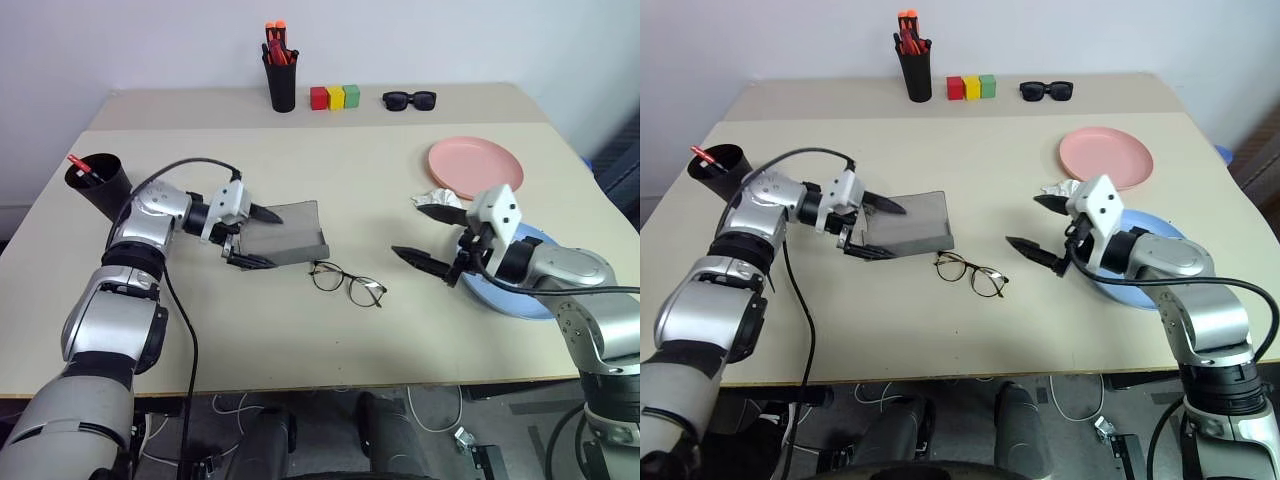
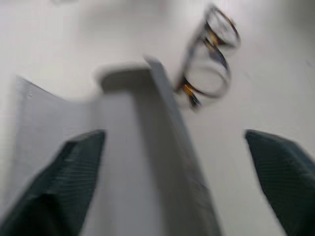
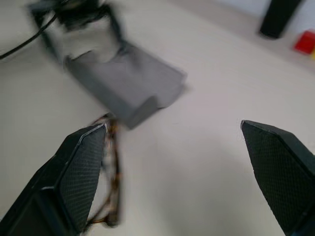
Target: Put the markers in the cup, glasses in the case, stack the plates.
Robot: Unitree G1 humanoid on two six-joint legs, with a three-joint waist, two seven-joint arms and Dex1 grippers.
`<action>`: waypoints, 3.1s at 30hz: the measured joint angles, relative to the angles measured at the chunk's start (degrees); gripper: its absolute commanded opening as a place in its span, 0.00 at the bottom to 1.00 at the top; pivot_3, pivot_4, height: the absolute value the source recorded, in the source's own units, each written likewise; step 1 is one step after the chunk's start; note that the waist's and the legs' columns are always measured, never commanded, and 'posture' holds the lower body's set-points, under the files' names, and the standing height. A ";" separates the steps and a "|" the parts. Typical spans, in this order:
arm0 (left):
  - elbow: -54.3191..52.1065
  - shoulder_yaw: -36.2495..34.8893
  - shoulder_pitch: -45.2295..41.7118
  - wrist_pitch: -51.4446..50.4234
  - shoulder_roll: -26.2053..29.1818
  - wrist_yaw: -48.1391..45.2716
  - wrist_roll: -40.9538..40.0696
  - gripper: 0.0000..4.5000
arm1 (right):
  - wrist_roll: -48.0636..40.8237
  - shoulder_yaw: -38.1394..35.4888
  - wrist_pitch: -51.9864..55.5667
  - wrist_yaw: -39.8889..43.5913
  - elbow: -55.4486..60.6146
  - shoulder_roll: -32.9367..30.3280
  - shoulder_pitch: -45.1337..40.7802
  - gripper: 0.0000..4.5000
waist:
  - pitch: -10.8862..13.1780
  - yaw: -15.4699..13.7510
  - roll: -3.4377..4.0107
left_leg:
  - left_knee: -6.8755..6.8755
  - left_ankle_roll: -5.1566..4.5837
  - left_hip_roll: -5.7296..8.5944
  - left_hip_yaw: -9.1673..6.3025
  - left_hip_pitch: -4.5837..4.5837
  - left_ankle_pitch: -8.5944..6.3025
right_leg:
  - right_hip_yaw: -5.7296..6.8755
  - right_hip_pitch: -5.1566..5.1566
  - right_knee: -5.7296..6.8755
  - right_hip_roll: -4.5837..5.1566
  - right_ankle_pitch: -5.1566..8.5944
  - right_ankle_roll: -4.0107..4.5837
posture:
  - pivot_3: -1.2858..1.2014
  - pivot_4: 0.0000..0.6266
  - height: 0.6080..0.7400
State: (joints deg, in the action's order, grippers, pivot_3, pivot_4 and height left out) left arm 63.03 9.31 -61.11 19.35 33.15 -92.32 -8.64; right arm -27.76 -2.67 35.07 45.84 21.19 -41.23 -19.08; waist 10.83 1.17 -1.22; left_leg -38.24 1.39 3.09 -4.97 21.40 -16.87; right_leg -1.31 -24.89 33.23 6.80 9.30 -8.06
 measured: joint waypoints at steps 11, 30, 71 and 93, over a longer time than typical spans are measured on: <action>-44.32 -13.51 26.84 -37.08 11.19 5.31 -17.11 0.99 | 5.36 16.38 15.38 -12.04 4.69 7.92 -7.47 1.00 | 0.01 0.82 0.04 | 0.04 -0.02 -0.01 -0.03 0.18 -0.01 | -0.09 -0.31 0.27 -0.01 0.01 0.02 | 0.52 0.24 1.00; -66.58 -23.53 47.53 -42.29 13.20 15.22 -25.36 1.00 | 11.75 23.07 19.85 -10.02 0.83 6.39 -9.51 0.16 | 0.01 -0.36 0.04 | 0.06 0.02 -0.02 0.01 0.07 0.01 | -0.07 -0.24 0.15 -0.02 0.01 0.08 | 0.52 0.24 1.00; -67.64 -33.57 52.76 -47.43 16.12 25.30 -30.50 1.00 | 17.86 21.82 -10.27 -6.96 -23.28 24.43 -28.52 0.00 | 0.06 0.65 0.12 | 0.23 0.08 -0.08 0.06 0.08 0.03 | -0.04 -0.38 0.09 -0.06 0.04 0.16 | 0.52 0.24 1.00; -66.41 -37.61 58.86 -42.66 16.32 23.27 -30.11 1.00 | 34.34 27.42 -39.98 -3.33 -51.73 31.35 -29.85 0.00 | 0.08 2.11 0.15 | 0.38 0.19 -0.08 -0.01 0.05 0.08 | -0.04 -0.48 0.19 -0.08 0.09 0.24 | 0.52 0.24 1.00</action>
State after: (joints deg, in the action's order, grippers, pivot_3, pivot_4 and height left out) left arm -3.38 -28.29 -2.25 -23.31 49.47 -69.05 -38.76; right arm 6.58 24.75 -4.91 42.51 -30.54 -9.89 -48.93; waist 10.91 3.28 -1.07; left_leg -37.86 1.58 3.01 -4.98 21.45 -16.78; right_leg -1.35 -25.38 33.42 6.72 9.39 -7.82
